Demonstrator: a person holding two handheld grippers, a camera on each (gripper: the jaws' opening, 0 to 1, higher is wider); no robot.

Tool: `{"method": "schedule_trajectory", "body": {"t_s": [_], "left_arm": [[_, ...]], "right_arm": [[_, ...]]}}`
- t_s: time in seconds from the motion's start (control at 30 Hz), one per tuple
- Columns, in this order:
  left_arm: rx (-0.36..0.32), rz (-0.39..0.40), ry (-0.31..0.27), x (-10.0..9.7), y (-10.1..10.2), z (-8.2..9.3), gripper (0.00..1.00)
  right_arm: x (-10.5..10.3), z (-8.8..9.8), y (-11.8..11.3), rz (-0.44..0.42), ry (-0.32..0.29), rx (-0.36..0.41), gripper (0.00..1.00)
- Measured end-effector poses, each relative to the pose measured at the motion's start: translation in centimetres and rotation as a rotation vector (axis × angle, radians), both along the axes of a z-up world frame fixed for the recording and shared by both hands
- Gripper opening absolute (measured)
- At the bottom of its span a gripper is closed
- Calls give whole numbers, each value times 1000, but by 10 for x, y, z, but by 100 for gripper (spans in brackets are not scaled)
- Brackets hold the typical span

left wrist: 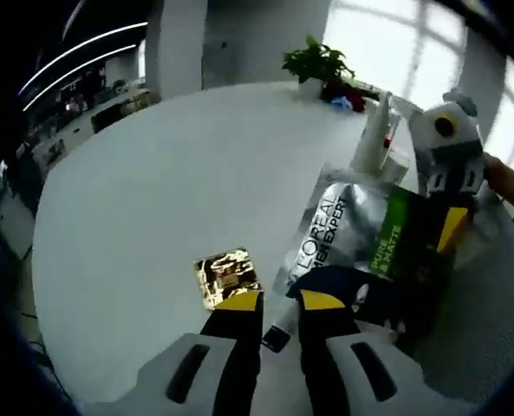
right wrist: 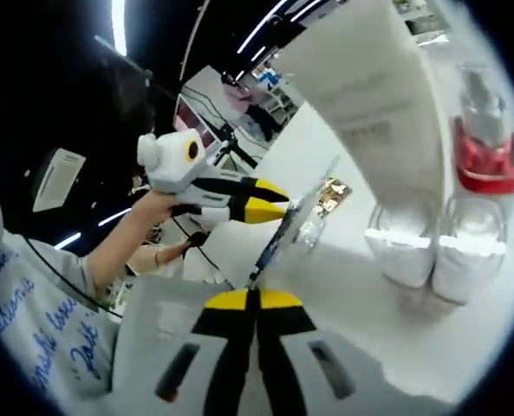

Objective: Arrange the skincare products in the storage area until every visible bottle or jar stands upright without overlapping.

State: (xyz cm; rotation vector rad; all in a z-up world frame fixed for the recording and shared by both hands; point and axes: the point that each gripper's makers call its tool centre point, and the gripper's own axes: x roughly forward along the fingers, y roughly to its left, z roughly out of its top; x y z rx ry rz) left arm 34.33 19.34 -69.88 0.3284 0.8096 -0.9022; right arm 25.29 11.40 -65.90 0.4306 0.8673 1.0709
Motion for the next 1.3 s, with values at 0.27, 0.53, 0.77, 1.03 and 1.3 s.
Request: {"method": "schedule_trajectory", "body": {"t_s": [0.27, 0.53, 0.77, 1.03, 1.3], "left_arm": [[189, -185, -66, 5, 6, -21, 24], [253, -296, -60, 11, -2, -38, 29], [280, -334, -25, 14, 0, -49, 29], [242, -318, 29, 26, -1, -50, 31], [229, -312, 34, 43, -1, -50, 25]], "right_arm": [[-2, 2, -5, -17, 4, 6, 2], [-5, 3, -4, -15, 5, 8, 2], [-3, 3, -8, -25, 4, 7, 2], [-2, 3, -7, -36, 9, 14, 2], [-1, 3, -5, -40, 17, 22, 2]]}}
